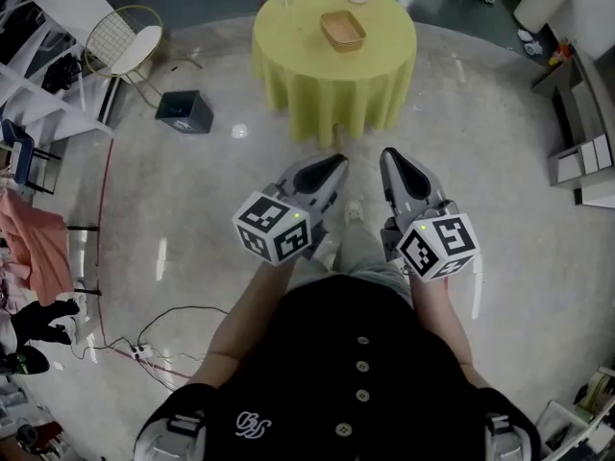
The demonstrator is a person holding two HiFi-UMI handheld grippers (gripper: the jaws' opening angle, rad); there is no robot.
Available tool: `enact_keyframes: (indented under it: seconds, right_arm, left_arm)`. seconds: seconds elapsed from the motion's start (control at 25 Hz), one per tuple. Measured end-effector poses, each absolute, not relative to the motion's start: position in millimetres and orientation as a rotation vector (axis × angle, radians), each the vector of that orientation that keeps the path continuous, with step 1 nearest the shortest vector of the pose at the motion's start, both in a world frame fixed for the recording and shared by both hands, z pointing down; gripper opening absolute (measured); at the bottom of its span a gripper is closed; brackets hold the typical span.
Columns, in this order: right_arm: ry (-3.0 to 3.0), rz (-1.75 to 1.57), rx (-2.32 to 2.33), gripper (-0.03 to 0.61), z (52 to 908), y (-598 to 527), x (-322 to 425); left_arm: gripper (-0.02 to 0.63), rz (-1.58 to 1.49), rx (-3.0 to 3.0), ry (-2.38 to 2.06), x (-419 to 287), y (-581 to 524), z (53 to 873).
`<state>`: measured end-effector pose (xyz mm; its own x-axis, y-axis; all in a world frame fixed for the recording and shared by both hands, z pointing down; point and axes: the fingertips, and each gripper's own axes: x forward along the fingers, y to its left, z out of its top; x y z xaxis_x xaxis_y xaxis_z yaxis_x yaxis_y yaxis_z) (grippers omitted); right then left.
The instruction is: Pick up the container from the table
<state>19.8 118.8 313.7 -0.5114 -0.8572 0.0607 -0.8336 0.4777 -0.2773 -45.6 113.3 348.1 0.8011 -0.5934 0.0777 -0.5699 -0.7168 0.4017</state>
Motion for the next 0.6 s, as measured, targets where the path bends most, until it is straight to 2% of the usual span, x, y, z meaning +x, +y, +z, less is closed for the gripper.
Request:
enact_keyframes:
  seconds: [0.6]
  right_arm:
    - [2.677, -0.484, -1.440, 0.003, 331.3, 5.3, 33.4]
  left_arm:
    - [0.035, -0.060, 2.536, -0.888, -23.0, 6.7, 366.6]
